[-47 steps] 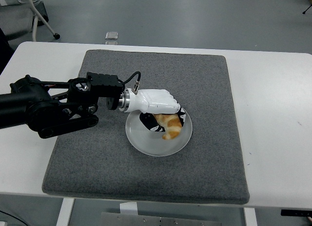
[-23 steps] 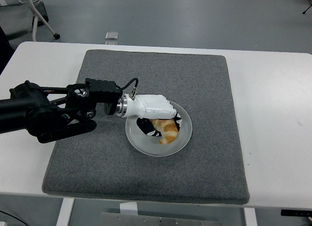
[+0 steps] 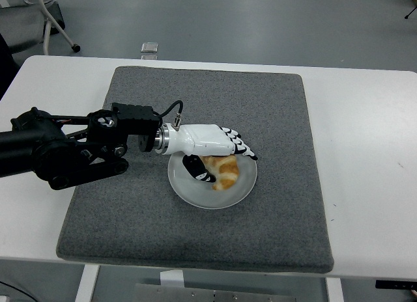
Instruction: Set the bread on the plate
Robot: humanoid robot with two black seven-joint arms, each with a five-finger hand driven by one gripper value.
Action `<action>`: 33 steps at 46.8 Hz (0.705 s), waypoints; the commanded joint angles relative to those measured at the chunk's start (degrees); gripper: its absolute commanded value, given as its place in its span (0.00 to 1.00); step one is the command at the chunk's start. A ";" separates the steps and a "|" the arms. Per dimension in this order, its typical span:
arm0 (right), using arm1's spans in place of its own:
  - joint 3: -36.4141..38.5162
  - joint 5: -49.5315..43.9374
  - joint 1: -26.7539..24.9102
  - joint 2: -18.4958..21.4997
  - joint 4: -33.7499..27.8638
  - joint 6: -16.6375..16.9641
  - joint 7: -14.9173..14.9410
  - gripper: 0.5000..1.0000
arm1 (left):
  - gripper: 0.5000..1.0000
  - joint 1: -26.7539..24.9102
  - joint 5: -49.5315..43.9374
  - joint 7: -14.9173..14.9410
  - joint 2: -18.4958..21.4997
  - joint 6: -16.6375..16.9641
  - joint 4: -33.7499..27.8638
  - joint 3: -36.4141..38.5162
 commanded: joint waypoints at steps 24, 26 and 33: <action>-0.01 -0.04 0.00 0.00 0.00 0.00 0.00 0.86 | 1.00 -5.21 -28.14 -0.16 6.09 -4.71 -6.07 -10.75; -0.01 -0.04 0.00 0.00 -0.09 0.00 0.00 0.86 | 1.00 -5.03 -31.03 0.02 6.09 -4.71 -5.80 -12.16; -0.01 -0.04 0.00 0.00 0.00 0.00 0.00 0.86 | 1.00 -4.85 -40.88 0.28 6.09 -4.28 -3.08 -14.36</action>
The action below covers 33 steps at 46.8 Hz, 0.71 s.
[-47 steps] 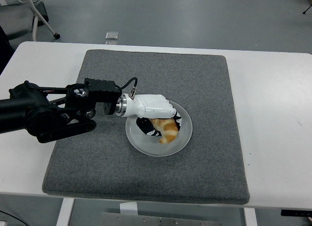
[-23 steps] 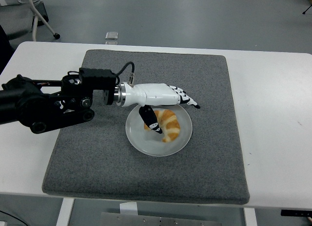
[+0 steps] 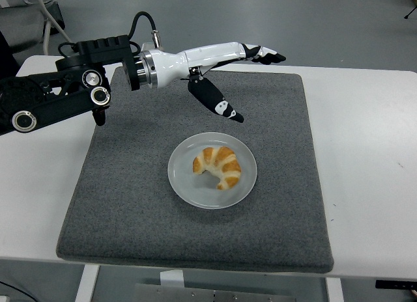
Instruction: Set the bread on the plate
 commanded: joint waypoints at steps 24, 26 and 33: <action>0.08 -0.01 0.00 0.00 0.02 0.00 0.00 0.86 | 1.00 5.74 -36.06 0.20 0.00 0.93 11.89 -7.94; -0.01 -0.01 0.00 0.00 0.02 0.00 0.00 0.86 | 1.00 6.70 -37.99 0.28 -0.09 0.93 12.85 -8.82; -0.01 -0.01 0.00 0.00 0.02 0.00 0.00 0.86 | 1.00 8.55 -46.25 0.37 0.00 0.84 16.02 -9.62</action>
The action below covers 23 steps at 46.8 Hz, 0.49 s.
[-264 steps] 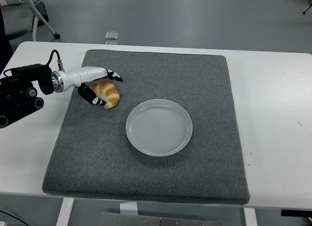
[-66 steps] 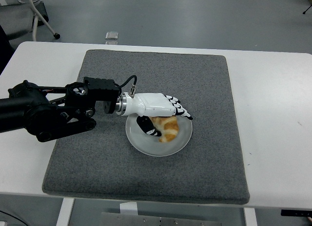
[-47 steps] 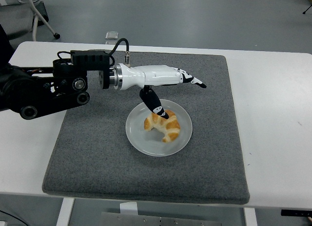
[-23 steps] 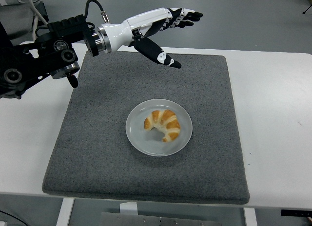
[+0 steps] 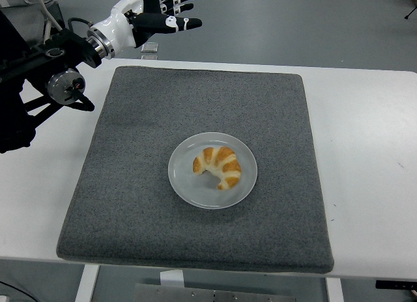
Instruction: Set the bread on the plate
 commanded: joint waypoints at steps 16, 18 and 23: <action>-0.01 -0.02 0.00 0.00 0.02 0.00 0.01 0.86 | 1.00 1.75 -20.28 2.11 -0.23 -0.11 8.00 -0.07; -0.01 -0.02 0.00 0.00 0.02 0.00 0.01 0.86 | 1.00 1.75 -21.95 2.20 -0.40 -0.02 8.70 -0.07; -0.01 0.07 0.00 0.00 0.02 0.18 0.01 0.86 | 1.00 1.75 -24.24 2.12 -0.93 0.07 10.28 -0.07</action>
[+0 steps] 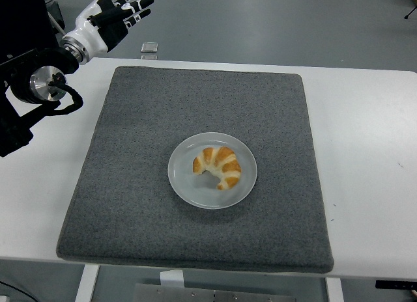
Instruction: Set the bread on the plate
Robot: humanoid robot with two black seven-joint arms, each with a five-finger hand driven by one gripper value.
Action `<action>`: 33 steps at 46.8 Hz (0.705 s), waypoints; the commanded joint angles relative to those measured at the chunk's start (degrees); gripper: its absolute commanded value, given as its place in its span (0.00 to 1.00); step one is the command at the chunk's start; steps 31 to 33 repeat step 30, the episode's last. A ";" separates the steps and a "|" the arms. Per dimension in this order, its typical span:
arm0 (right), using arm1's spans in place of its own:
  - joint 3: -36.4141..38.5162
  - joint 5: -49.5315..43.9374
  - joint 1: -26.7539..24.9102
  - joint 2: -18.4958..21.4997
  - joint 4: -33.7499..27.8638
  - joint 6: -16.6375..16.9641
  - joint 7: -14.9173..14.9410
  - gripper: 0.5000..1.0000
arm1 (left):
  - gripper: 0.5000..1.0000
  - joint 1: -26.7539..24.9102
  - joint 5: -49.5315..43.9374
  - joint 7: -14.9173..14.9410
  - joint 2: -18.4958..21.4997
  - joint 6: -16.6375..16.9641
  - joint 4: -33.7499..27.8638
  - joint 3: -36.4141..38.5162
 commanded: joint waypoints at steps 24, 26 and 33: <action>-0.27 0.07 -0.18 0.00 0.01 0.34 0.00 0.86 | 1.00 3.26 -1.33 -0.16 -1.95 0.54 1.14 -4.90; -0.18 0.07 -0.18 0.00 0.01 0.26 0.00 0.86 | 1.00 3.78 -1.33 -0.16 -2.13 0.81 1.14 -5.34; -0.18 0.33 -0.18 0.00 0.01 0.34 -0.09 0.86 | 1.00 4.49 -1.33 -0.16 -3.01 2.47 1.58 -5.96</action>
